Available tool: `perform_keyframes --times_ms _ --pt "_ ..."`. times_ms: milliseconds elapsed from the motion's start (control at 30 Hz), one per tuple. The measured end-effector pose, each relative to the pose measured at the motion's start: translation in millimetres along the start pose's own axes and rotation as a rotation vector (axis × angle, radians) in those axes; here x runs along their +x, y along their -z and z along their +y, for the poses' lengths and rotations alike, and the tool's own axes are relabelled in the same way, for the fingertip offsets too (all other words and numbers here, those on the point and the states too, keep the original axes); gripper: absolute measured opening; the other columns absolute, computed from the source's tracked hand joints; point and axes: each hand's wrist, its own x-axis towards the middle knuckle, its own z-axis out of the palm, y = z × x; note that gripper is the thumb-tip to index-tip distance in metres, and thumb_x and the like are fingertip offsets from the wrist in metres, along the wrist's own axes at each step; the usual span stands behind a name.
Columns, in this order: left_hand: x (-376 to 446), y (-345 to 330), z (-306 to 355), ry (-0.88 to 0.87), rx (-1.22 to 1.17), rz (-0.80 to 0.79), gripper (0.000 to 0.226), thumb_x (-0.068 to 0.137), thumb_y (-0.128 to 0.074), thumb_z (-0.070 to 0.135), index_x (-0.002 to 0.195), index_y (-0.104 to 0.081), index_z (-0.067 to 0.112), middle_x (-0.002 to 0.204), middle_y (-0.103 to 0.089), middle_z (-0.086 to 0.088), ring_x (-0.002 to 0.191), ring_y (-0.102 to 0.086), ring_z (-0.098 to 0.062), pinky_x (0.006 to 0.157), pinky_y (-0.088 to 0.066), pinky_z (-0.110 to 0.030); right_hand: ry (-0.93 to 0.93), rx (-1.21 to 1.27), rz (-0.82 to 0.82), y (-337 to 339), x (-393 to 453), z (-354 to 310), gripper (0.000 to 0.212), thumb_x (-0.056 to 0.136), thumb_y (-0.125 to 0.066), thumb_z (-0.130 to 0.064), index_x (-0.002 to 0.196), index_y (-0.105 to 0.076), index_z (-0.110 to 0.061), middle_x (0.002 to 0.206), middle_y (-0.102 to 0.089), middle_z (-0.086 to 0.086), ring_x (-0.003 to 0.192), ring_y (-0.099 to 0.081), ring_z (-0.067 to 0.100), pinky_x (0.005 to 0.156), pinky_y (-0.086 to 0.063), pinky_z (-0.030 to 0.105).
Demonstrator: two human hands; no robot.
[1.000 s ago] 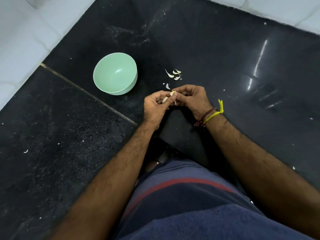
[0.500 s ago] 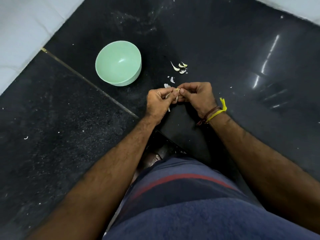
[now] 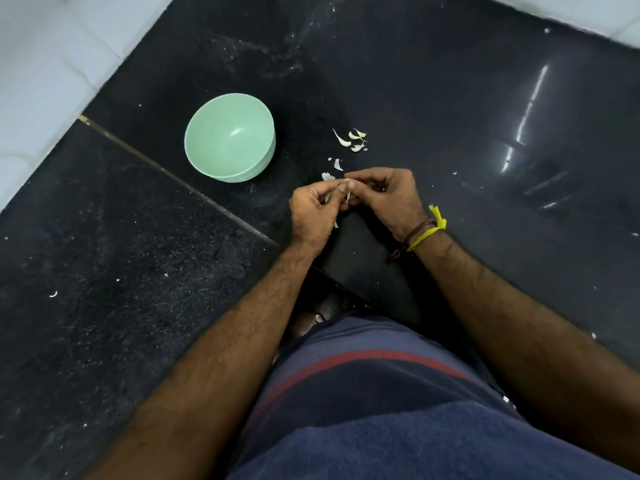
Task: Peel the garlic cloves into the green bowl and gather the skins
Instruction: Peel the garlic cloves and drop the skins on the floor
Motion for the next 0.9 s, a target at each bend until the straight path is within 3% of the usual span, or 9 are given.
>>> perform_keyframes --times_ms 133,300,467,567,733,900 --pt "-8 -5 1 -0.113 0.116 0.016 0.016 0.097 -0.065 0.008 0.106 -0.076 0.001 0.085 -0.076 -0.008 0.073 -0.074 -0.01 0.07 -0.061 -0.026 0.001 -0.036 0.048 -5 1 6 0.01 0.086 -0.074 -0.004 0.095 -0.075 -0.001 0.082 -0.074 0.016 0.07 -0.073 0.026 0.068 -0.061 0.036" --pt "-10 -7 -1 -0.317 0.423 0.135 0.018 0.091 -0.064 0.014 0.095 -0.078 0.003 0.083 -0.075 -0.007 0.074 -0.07 -0.019 0.07 -0.057 -0.034 0.017 -0.143 0.133 -10 4 15 0.01 0.085 -0.074 -0.011 0.094 -0.078 -0.009 0.085 -0.077 0.004 0.08 -0.075 0.017 0.077 -0.062 0.038" --pt "-8 -8 1 -0.218 0.391 0.12 0.019 0.084 -0.067 0.02 0.09 -0.078 0.006 0.078 -0.074 -0.004 0.071 -0.068 -0.016 0.069 -0.055 -0.03 0.122 -0.293 0.15 -10 -1 15 0.014 0.086 -0.071 -0.009 0.098 -0.078 -0.008 0.09 -0.075 -0.001 0.086 -0.072 0.007 0.082 -0.056 0.024" --pt "-7 -9 2 -0.2 0.391 0.121 0.018 0.083 -0.069 0.02 0.093 -0.078 0.008 0.081 -0.075 -0.004 0.074 -0.069 -0.016 0.071 -0.055 -0.028 0.214 -0.335 0.135 -13 -5 15 0.015 0.087 -0.068 -0.007 0.098 -0.078 -0.009 0.091 -0.075 -0.002 0.087 -0.071 0.006 0.083 -0.056 0.023" --pt "-4 -6 2 -0.068 0.184 0.053 0.012 0.092 -0.065 0.01 0.094 -0.077 0.01 0.075 -0.074 -0.005 0.065 -0.07 -0.015 0.064 -0.058 -0.03 0.002 -0.203 0.07 -7 9 13 0.016 0.092 -0.064 -0.007 0.103 -0.075 -0.007 0.088 -0.076 0.005 0.079 -0.074 0.018 0.078 -0.061 0.038" --pt "0 -2 10 0.055 0.021 -0.001 0.015 0.096 -0.062 0.003 0.108 -0.071 0.003 0.073 -0.068 -0.009 0.053 -0.056 -0.008 0.053 -0.051 -0.021 -0.099 -0.002 -0.022 1 14 1 0.016 0.093 -0.062 -0.001 0.106 -0.071 0.003 0.086 -0.073 0.015 0.07 -0.068 0.018 0.073 -0.06 0.03"
